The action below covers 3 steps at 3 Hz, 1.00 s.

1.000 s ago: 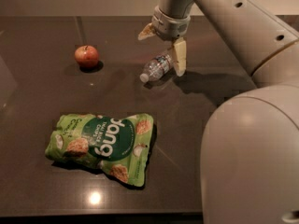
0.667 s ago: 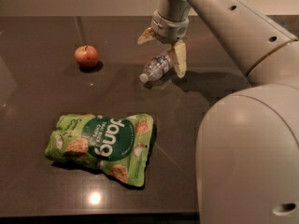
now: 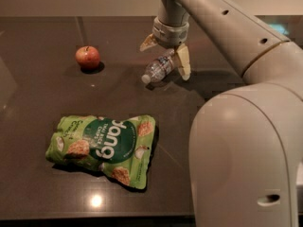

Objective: Place water bottle upright

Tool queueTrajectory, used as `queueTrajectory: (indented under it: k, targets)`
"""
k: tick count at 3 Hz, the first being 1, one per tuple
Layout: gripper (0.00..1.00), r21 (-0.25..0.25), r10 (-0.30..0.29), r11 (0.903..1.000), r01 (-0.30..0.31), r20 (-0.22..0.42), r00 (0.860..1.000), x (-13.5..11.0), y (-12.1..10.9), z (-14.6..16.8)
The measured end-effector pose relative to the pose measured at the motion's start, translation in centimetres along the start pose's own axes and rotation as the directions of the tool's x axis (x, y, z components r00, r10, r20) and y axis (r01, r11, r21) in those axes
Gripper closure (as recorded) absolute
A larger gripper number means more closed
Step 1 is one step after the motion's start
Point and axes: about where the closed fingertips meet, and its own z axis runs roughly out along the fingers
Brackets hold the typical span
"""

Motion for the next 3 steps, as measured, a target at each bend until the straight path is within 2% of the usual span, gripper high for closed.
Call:
queueTrajectory:
  k: [1,3]
  targets:
    - [0.18,-0.031,-0.006,0.9995,0.005,-0.017,1.000,0.82,0.18,0.98]
    - [0.62,-0.024,0.009,0.9997,-0.010,-0.009,1.000,1.09,-0.02,0.91]
